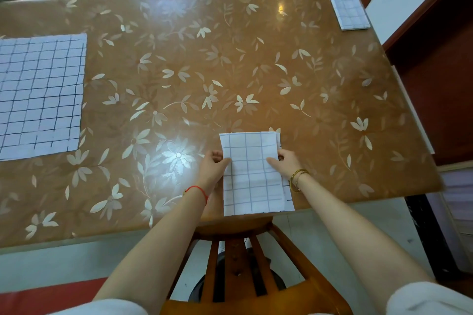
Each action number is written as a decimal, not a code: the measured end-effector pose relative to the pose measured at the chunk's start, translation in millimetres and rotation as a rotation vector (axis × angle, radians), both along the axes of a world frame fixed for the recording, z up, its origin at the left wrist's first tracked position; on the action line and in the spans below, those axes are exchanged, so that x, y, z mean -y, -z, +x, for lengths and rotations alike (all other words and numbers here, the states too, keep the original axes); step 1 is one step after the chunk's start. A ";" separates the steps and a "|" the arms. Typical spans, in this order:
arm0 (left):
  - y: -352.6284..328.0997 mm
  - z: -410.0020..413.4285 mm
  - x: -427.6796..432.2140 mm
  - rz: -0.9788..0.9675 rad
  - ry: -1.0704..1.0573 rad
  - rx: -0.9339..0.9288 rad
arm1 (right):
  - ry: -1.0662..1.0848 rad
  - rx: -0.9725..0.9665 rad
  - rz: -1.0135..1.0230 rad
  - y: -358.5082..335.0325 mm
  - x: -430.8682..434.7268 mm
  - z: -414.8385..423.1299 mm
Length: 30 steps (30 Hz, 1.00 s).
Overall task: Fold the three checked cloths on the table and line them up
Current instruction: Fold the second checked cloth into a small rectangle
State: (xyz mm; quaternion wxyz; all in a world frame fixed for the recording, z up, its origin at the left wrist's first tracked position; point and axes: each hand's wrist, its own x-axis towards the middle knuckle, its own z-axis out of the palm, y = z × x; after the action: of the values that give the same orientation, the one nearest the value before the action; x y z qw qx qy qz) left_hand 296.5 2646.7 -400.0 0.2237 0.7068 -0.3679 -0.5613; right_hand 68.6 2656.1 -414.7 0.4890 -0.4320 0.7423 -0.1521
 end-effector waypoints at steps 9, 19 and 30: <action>0.5 11.3 -3.9 0.100 -0.066 -0.149 | 0.042 0.121 -0.011 -15.8 -1.5 3.5; -7.7 31.3 1.6 0.008 -0.028 -0.085 | 0.043 0.211 -0.038 -15.8 -2.3 24.4; 8.4 68.4 -15.6 0.016 -0.127 0.048 | -0.020 -0.168 -0.071 -1.6 2.3 70.3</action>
State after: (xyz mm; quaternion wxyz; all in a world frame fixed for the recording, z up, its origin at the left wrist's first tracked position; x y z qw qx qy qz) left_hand 365.0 2662.3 -408.4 0.2444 0.7437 -0.3229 -0.5319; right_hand 138.9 2653.7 -413.2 0.4109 -0.4676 0.7706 -0.1367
